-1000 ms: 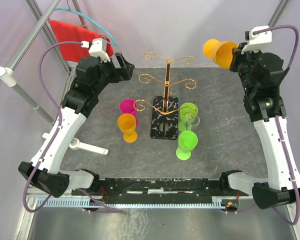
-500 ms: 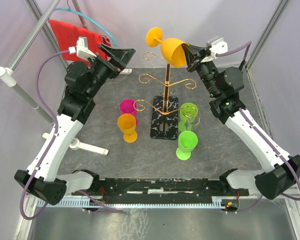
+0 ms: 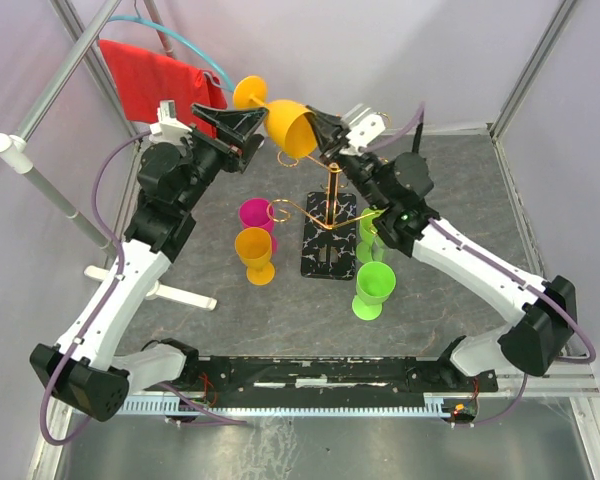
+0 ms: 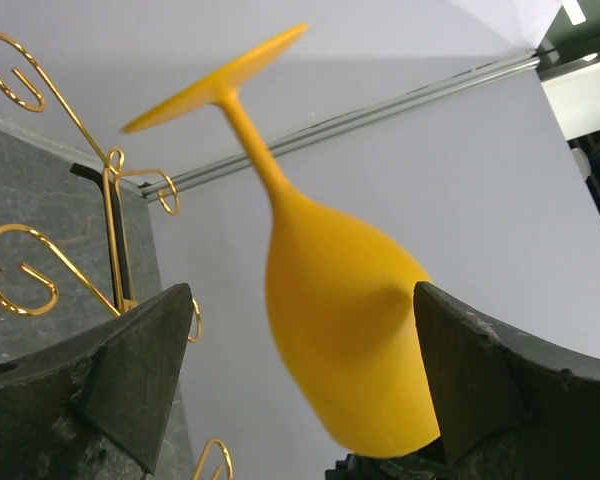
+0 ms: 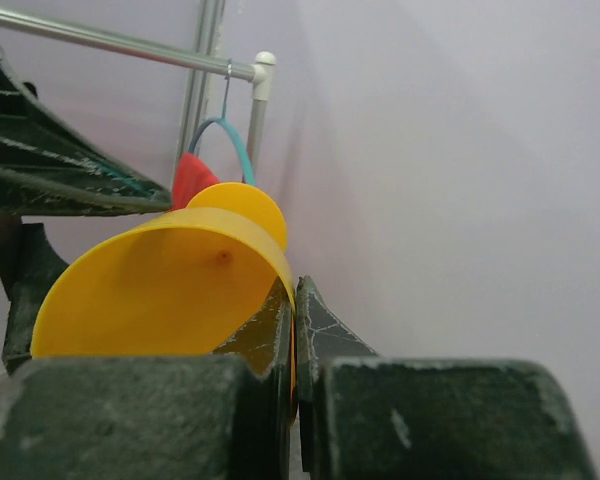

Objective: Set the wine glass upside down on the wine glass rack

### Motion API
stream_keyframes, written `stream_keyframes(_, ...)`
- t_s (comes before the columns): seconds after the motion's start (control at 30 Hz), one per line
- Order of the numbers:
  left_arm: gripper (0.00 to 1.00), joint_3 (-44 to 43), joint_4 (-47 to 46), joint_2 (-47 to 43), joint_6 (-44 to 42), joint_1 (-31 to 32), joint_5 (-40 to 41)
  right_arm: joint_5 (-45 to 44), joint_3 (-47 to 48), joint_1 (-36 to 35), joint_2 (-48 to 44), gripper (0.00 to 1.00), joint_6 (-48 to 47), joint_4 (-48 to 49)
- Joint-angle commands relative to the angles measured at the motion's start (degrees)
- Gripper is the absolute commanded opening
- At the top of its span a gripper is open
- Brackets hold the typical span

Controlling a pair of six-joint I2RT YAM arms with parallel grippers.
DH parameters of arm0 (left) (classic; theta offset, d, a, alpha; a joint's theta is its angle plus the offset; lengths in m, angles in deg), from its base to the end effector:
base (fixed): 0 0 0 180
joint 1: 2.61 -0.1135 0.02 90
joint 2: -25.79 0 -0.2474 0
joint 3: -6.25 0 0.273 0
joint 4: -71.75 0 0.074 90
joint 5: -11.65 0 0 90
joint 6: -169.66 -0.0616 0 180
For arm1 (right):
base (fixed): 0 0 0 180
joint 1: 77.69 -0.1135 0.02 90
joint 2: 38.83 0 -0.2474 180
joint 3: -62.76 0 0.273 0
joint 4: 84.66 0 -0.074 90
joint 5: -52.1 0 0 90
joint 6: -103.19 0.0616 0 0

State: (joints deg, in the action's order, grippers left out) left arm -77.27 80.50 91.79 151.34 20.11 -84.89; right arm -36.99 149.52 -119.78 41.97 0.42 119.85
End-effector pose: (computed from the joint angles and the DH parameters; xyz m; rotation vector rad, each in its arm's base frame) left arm 0.2863 -0.1275 0.4423 -0.5590 1.4818 -1.4134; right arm 0.2731 0.2480 0.4548 -0.4966 0.9252 0.4727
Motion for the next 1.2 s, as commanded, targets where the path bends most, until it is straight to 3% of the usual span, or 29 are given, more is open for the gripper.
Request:
stream_keyframes(0.0,0.95,1.0,-6.7,-2.9,5.3,-0.5,0.6,-1.8,2.3,-3.4,0.2,0.0,-6.4,3.3)
stream_keyframes(0.57,0.72,5.1,-5.3,-6.1,5.9,-0.5,9.2,-6.8,-3.1,-11.1,0.1,0.0,-14.9,8.5)
stream_keyframes(1.17,0.68,5.6,-3.3,-4.9,4.9,-0.5,10.7,-7.1,-6.0,-14.2,0.7,0.0,-17.3,15.3)
